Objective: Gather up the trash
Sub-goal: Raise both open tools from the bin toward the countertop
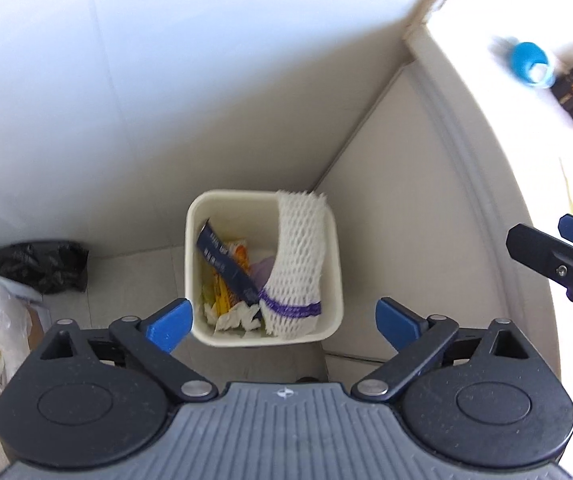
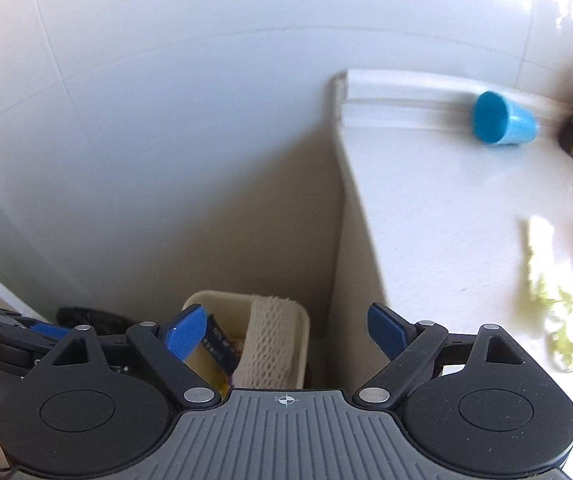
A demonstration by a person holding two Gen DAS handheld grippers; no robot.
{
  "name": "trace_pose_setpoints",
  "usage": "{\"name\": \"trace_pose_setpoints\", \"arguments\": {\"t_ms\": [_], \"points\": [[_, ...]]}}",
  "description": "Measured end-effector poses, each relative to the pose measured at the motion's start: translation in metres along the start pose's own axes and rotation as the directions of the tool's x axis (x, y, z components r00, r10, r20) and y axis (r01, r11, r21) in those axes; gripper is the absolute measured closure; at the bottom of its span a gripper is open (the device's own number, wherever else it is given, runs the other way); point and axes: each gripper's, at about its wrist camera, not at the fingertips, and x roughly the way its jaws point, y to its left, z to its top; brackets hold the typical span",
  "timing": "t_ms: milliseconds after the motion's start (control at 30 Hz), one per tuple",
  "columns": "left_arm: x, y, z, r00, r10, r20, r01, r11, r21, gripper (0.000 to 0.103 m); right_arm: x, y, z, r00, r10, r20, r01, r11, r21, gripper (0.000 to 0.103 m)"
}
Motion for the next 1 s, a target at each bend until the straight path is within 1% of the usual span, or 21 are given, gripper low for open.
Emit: {"name": "trace_pose_setpoints", "arguments": {"t_ms": [100, 233, 433, 567, 700, 800, 933, 1000], "points": [[-0.008, -0.015, 0.008, 0.999, -0.011, 0.031, 0.009, 0.999, 0.044, 0.003, -0.014, -0.017, 0.003, 0.998, -0.037, 0.041, 0.035, 0.999, 0.040, 0.010], [-0.017, -0.037, 0.021, 0.997, -0.033, 0.069, 0.027, 0.996, 0.086, 0.002, -0.032, -0.049, 0.006, 0.991, -0.100, 0.091, 0.089, 0.989, 0.118, 0.009], [-0.018, -0.083, 0.047, 0.992, -0.062, 0.107, 0.040, 0.981, 0.192, 0.001, -0.058, -0.109, 0.004, 0.971, -0.199, 0.131, 0.159, 0.951, 0.264, 0.006], [-0.019, -0.116, 0.067, 0.986, -0.090, 0.144, 0.050, 0.964, 0.261, 0.001, -0.068, -0.146, -0.002, 0.954, -0.267, 0.134, 0.205, 0.911, 0.358, 0.006], [-0.015, -0.146, 0.084, 0.974, -0.130, 0.183, 0.070, 0.950, 0.305, 0.001, -0.079, -0.180, -0.014, 0.936, -0.330, 0.125, 0.243, 0.859, 0.451, 0.006], [-0.008, -0.167, 0.093, 0.964, -0.158, 0.212, 0.077, 0.935, 0.347, 0.001, -0.085, -0.204, -0.026, 0.921, -0.373, 0.111, 0.265, 0.810, 0.523, 0.006], [0.002, -0.197, 0.106, 0.948, -0.194, 0.251, 0.082, 0.914, 0.396, 0.001, -0.087, -0.227, -0.036, 0.907, -0.409, 0.097, 0.282, 0.764, 0.580, 0.006], [0.007, -0.208, 0.113, 0.939, -0.210, 0.271, 0.081, 0.904, 0.420, 0.001, -0.086, -0.236, -0.039, 0.903, -0.420, 0.091, 0.288, 0.748, 0.598, 0.006]]}}
